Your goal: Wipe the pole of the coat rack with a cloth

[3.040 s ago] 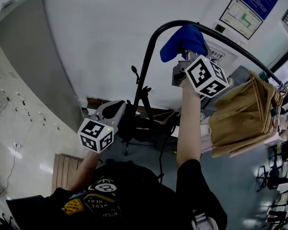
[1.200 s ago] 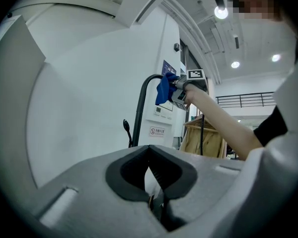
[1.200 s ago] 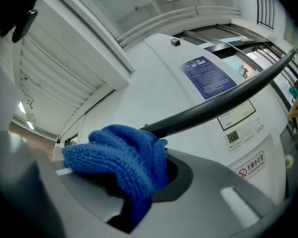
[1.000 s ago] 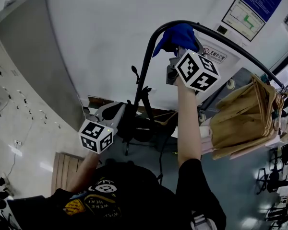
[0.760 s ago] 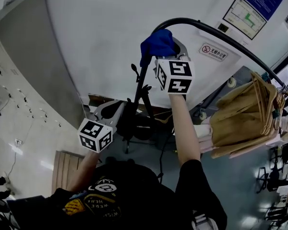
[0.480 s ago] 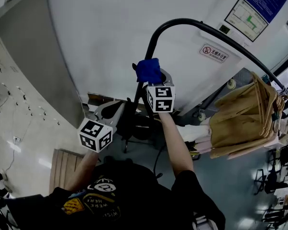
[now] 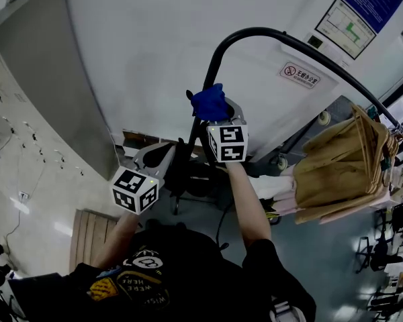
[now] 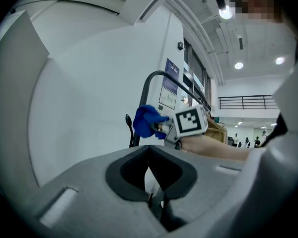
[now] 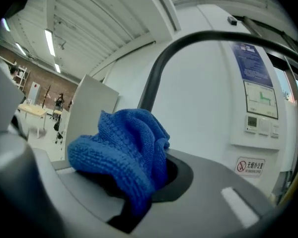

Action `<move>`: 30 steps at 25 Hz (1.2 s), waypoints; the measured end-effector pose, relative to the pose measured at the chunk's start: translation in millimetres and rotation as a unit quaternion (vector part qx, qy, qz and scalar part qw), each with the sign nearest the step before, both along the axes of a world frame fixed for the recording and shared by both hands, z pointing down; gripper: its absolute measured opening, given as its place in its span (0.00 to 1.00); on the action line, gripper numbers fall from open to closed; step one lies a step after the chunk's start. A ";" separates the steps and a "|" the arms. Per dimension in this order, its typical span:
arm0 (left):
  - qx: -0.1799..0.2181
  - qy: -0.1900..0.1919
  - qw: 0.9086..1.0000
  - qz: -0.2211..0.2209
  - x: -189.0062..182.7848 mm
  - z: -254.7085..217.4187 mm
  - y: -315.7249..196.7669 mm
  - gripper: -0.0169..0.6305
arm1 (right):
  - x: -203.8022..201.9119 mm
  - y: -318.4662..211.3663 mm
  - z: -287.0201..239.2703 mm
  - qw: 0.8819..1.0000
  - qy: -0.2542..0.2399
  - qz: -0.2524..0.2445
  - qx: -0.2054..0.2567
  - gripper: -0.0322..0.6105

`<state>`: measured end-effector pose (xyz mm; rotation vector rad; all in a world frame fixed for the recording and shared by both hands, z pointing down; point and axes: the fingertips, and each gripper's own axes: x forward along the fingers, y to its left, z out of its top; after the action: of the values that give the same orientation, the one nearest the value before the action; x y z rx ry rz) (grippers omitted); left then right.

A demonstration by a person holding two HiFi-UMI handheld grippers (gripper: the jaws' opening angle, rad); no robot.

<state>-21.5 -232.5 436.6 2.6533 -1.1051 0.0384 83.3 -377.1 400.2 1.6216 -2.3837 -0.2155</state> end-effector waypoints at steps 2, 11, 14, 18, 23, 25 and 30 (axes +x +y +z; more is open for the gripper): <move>-0.003 0.001 1.000 -0.003 -4.0 1.9 -0.6 0.03 | -1.9 -0.5 -49.7 0.999 -0.042 -0.014 0.030 0.10; 0.008 0.008 1.000 -0.009 -12.2 -8.0 -0.5 0.03 | 44.3 -3.1 -221.4 0.967 -0.228 -0.026 0.112 0.11; 0.007 0.006 1.000 -0.008 -14.7 -6.6 -0.5 0.03 | 80.0 1.1 -229.3 0.958 -0.255 0.005 0.133 0.11; 0.013 0.005 1.000 -0.004 -15.0 -11.3 0.0 0.03 | 102.3 10.2 -227.5 0.951 -0.270 0.027 0.146 0.11; 0.021 0.005 1.000 0.006 -10.7 -18.2 6.2 0.03 | 85.5 42.3 -171.1 0.977 -0.186 -0.013 0.099 0.11; 0.028 0.007 1.000 0.010 -7.5 -19.5 10.8 0.03 | 80.6 69.5 -132.8 0.983 -0.164 -0.002 0.086 0.11; 0.058 0.002 0.998 0.002 2.5 -20.7 21.0 0.03 | 59.1 140.5 -21.1 0.992 -0.115 0.031 0.032 0.11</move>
<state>-19.0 -211.5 415.9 2.7554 -1.1330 -0.0321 142.5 -236.7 379.1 1.8361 -2.5102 -0.0984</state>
